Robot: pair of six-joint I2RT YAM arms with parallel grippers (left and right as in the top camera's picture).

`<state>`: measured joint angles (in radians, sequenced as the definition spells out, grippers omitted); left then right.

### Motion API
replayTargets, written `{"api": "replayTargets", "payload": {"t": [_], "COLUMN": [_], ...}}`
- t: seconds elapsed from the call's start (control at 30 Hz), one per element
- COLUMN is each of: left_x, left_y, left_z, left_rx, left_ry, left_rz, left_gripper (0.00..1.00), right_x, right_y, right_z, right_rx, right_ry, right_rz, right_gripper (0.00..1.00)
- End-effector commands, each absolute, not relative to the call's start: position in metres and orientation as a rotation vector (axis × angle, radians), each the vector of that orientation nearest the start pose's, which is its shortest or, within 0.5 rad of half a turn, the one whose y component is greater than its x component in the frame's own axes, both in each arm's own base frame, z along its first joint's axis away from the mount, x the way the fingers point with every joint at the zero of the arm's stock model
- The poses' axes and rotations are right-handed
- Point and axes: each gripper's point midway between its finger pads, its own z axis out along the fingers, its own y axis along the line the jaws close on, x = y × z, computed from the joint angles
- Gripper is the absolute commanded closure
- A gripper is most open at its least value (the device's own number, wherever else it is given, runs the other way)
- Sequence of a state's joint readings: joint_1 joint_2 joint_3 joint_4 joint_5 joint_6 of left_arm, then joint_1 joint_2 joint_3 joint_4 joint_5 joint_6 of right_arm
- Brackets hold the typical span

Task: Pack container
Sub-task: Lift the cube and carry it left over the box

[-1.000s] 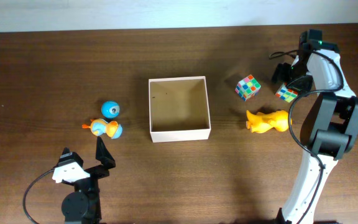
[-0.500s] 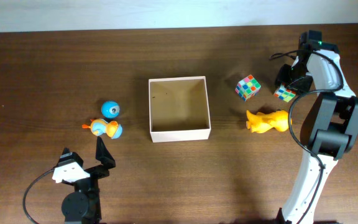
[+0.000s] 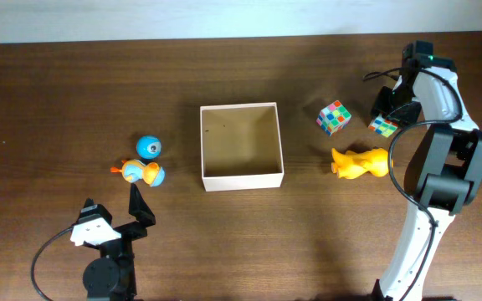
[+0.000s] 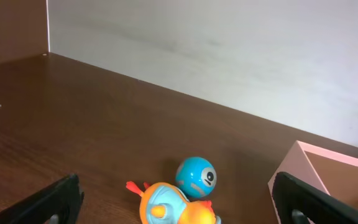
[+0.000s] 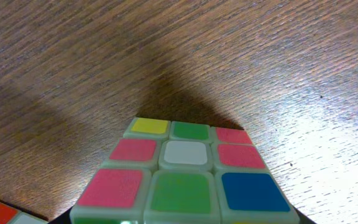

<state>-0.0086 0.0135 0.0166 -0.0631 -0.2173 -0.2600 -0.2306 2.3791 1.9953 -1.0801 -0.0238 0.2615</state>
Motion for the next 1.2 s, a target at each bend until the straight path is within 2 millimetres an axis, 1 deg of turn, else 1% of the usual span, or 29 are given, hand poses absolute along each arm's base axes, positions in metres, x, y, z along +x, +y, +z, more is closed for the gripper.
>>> {"api": "replayTargets", "payload": {"t": [0.0,0.23,0.4,0.63,0.8,0.9,1.03,1.1,1.17], "left_x": [0.242,0.242,0.242,0.242,0.242,0.242,0.242,0.242,0.242], "left_y": [0.037,0.037,0.037,0.037,0.037,0.037,0.037,0.037,0.037], "left_z": [0.162,0.162,0.162,0.162,0.162,0.162,0.162,0.162,0.162], "left_rx": [-0.365,-0.365,-0.365,-0.365,-0.365,-0.365,-0.365,-0.365,-0.365], "left_ry": [1.585,1.585,1.585,1.585,1.585,1.585,1.585,1.585,1.585], "left_rz": [-0.009,-0.008,-0.009,-0.009,-0.009,-0.008,-0.009,-0.009,-0.009], "left_gripper": [0.01,0.01,0.01,0.01,0.01,0.01,0.01,0.01,0.01], "right_x": [0.468,0.471,0.477,0.487,0.493,0.500,0.506,0.509,0.511], "right_y": [-0.111,-0.111,-0.113,-0.114,-0.114,-0.104,-0.088,-0.075,-0.060], "right_z": [0.005,0.014,0.032,0.070,0.106,0.128,0.156,0.171,0.182], "right_rx": [0.760,0.759,0.749,0.703,0.690,0.609,0.561,0.529,0.460], "right_ry": [2.970,2.965,2.946,2.909,2.866,2.841,2.790,2.762,2.740], "right_rz": [0.019,0.020,0.020,0.029,0.035,0.122,0.261,0.368,0.480], "right_gripper": [0.45,0.45,0.45,0.46,0.46,0.46,0.46,0.46,0.46]}}
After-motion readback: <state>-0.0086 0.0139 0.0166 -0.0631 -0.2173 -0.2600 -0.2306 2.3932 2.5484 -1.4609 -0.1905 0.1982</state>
